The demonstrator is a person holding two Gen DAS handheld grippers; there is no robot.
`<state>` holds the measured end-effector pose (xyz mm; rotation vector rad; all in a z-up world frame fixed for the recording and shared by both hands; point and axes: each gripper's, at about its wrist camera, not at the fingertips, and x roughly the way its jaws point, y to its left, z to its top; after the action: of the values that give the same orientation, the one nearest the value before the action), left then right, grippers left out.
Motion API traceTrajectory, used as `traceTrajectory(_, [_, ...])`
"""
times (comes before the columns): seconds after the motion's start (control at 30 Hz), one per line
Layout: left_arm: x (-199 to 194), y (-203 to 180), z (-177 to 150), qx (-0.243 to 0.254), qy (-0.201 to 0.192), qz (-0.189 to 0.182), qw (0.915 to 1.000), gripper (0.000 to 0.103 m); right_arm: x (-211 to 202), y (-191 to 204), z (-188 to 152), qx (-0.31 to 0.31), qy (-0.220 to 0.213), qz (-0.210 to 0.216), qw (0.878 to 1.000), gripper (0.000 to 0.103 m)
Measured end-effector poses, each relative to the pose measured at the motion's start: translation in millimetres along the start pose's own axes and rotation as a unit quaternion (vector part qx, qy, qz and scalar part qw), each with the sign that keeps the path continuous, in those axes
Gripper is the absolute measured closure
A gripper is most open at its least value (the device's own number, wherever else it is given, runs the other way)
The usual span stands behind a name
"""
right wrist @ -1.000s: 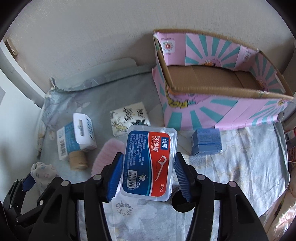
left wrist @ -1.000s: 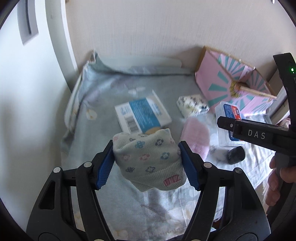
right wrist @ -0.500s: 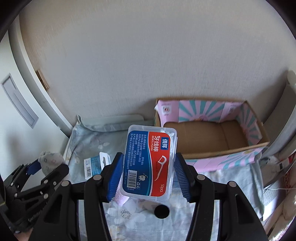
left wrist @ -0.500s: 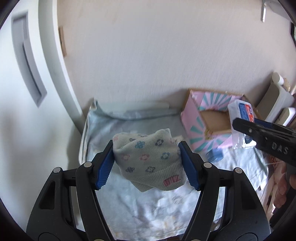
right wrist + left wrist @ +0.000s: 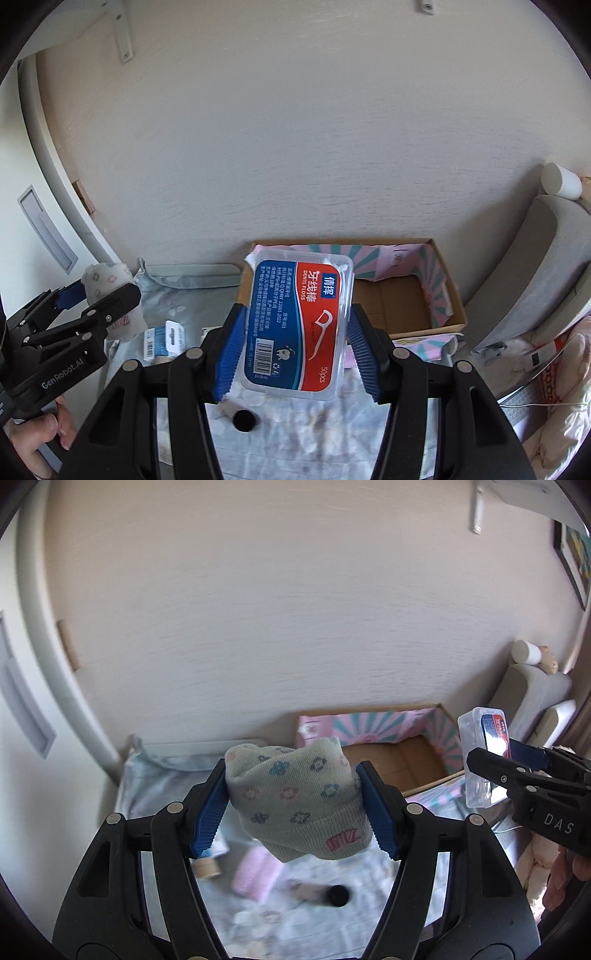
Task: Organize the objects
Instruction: 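Lift the sock and floss box and carry both over the cardboard box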
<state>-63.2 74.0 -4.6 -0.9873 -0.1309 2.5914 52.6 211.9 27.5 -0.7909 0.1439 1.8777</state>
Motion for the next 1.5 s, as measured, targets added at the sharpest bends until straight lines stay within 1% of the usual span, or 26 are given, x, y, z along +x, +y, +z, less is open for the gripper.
traceTrajectory(0.2, [15,-44,-1,0.015,0.008,-0.020,0.9997,0.038,-10,-45,-3,0.011,-0.002,-0.024,1.000,0.052])
traceTrajectory(0.33, [21,-66,-3,0.022,0.017,-0.028,0.9992,0.038,-13,-66,-5,0.024,0.001,-0.031,0.999,0.052])
traceTrajectory(0.5, [30,-75,-4,0.026,0.021,-0.032,0.9989,0.038,-12,-80,-5,0.031,0.003,-0.033,0.999,0.052])
traceTrajectory(0.77, [39,-84,-2,0.028,0.031,-0.037,0.9984,0.038,-7,-88,1,0.037,0.005,-0.026,0.999,0.052])
traceTrajectory(0.97, [60,-88,13,0.028,0.050,-0.047,0.9972,0.038,7,-99,19,0.040,0.018,-0.012,0.999,0.052])
traceTrajectory(1.1, [92,-87,26,0.026,0.076,-0.048,0.9956,0.038,30,-106,39,0.026,0.040,-0.009,0.999,0.052])
traceTrajectory(1.27, [136,-88,33,0.034,0.111,-0.042,0.9923,0.038,75,-120,61,0.021,0.081,0.003,0.996,0.052])
traceTrajectory(1.43, [185,-87,30,0.028,0.165,-0.048,0.9848,0.038,135,-136,70,0.036,0.140,0.023,0.989,0.052])
traceTrajectory(1.5, [203,-89,25,0.027,0.185,-0.042,0.9814,0.038,153,-138,71,0.041,0.158,0.028,0.986,0.052])
